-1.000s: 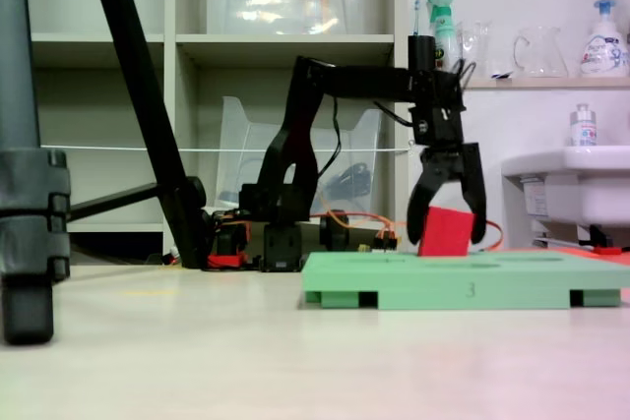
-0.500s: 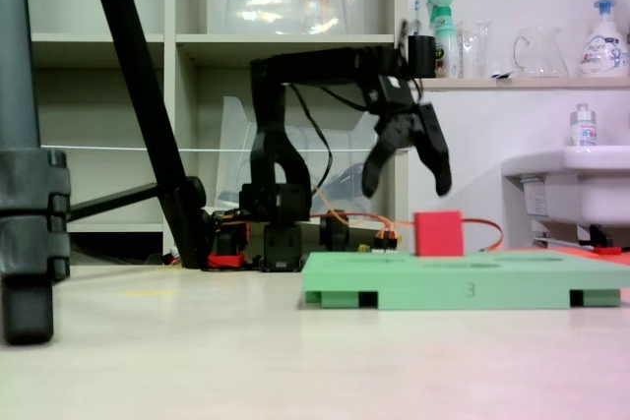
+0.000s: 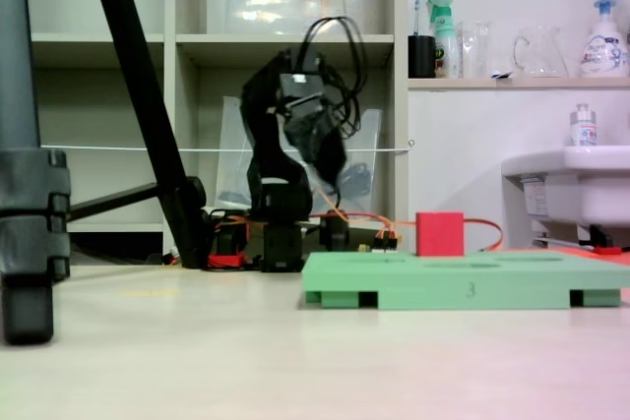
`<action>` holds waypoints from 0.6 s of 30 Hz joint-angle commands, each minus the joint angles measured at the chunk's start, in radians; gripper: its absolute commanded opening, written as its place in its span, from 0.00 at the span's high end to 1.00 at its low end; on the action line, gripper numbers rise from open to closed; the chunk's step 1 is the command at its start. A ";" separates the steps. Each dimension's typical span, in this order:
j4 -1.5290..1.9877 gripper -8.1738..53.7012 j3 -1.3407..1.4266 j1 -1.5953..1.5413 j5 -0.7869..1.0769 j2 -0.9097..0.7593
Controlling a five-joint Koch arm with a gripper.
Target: Put the square block into the corresponding hole
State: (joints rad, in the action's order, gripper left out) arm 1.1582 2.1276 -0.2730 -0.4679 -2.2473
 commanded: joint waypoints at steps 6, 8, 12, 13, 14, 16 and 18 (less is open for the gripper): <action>-0.515 0.28 0.184 0.298 0.420 -0.058; -0.709 0.29 0.311 0.341 0.422 -0.051; -0.811 0.28 0.532 0.351 0.419 -0.071; -0.810 0.28 0.563 0.351 0.419 -0.072; -0.810 0.28 0.601 0.351 0.417 -0.074; -0.808 0.27 0.667 0.342 0.419 -0.075; -0.821 0.26 0.736 0.307 0.419 -0.075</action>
State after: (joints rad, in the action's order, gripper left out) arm 0.3421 2.8455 0.0353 -0.0368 -2.2473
